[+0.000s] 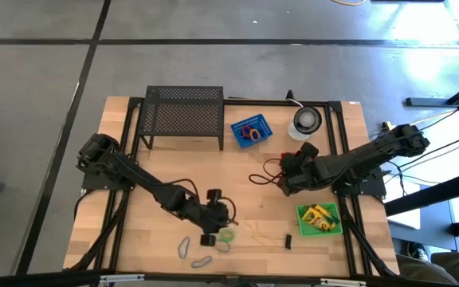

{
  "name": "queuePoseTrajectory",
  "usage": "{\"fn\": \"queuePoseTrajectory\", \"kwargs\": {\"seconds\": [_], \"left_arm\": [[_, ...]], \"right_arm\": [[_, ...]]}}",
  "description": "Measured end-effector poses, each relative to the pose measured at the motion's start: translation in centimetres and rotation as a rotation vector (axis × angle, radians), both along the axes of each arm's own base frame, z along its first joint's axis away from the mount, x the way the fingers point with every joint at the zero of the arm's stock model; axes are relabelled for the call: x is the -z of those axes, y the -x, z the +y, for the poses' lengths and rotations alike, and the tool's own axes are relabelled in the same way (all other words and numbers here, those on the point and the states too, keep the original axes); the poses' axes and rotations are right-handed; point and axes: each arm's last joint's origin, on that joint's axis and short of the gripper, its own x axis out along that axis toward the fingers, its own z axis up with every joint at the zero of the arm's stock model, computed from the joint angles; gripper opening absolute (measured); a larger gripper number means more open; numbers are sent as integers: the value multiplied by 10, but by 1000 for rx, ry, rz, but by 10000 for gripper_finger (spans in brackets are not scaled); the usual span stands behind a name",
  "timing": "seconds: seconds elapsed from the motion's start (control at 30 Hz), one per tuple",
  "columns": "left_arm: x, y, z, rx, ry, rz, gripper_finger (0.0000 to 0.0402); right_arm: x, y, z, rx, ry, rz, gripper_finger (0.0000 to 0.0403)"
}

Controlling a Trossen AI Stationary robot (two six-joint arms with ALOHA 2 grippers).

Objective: Pick & Place Office Desk Supplies
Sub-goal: Put the green wrist coil into the blue bin

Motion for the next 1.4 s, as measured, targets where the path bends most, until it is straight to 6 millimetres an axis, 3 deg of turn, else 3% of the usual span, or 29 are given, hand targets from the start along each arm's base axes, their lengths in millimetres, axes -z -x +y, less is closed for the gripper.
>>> {"fn": "queuePoseTrajectory", "kwargs": {"seconds": [0.33, 0.77, 1.2, 1.4], "left_arm": [[33, -11, -6, 60, -9, 66, 143], [79, -36, 6, 233, 189, 161, 143], [85, -36, 21, 340, 22, 189, 139], [86, -35, 24, 377, -32, 197, 82]], "right_arm": [[-2, 0, 7, -22, -8, -19, 201], [-3, -1, 7, -19, 14, -33, 201], [-3, -1, 7, -19, 16, -38, 200], [-3, -1, 6, -19, 20, -39, 200]]}}
